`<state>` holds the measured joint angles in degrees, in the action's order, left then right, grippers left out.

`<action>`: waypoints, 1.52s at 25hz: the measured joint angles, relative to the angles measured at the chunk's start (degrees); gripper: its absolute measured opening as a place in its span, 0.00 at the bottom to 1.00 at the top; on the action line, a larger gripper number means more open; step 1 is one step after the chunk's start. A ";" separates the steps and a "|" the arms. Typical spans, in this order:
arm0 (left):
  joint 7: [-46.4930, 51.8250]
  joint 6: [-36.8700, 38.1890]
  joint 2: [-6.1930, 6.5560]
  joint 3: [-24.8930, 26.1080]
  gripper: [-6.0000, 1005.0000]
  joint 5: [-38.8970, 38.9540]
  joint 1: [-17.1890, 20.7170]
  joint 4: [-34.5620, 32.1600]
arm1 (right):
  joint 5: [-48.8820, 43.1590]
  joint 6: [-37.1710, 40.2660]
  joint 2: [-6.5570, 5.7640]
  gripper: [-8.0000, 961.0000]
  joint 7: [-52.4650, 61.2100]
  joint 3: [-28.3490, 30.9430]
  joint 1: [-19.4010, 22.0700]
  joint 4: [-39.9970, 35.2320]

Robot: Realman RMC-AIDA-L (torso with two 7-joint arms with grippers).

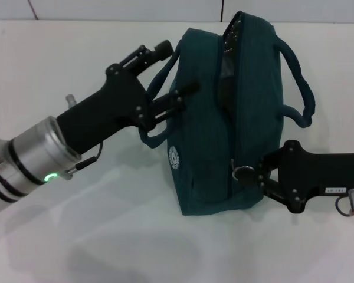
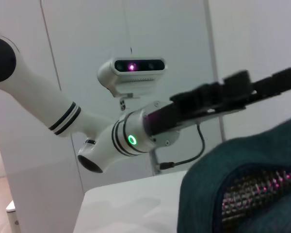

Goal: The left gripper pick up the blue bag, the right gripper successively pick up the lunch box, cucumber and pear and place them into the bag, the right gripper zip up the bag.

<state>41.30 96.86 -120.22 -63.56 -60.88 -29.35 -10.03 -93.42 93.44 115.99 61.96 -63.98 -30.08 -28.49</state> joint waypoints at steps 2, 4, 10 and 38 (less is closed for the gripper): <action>0.70 1.37 0.00 0.21 0.74 0.54 0.81 -0.01 | 0.07 0.11 0.03 0.01 -0.04 0.00 -0.32 -0.09; 1.45 2.06 0.03 0.33 0.77 1.23 1.91 -0.01 | 1.18 0.66 0.10 0.01 -0.36 -0.11 -0.56 -0.37; 1.78 4.42 0.16 0.46 0.87 3.84 8.42 -0.21 | 6.38 1.52 0.11 0.01 -4.43 -2.19 -1.42 -0.43; -2.52 -1.82 -0.43 -0.15 0.85 -7.52 7.90 10.28 | 24.26 1.23 0.20 0.01 -21.86 -9.55 -1.72 2.58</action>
<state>38.78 95.04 -120.65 -63.71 -68.41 -21.44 0.25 -69.16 94.67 116.19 40.09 -73.53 -31.80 -25.90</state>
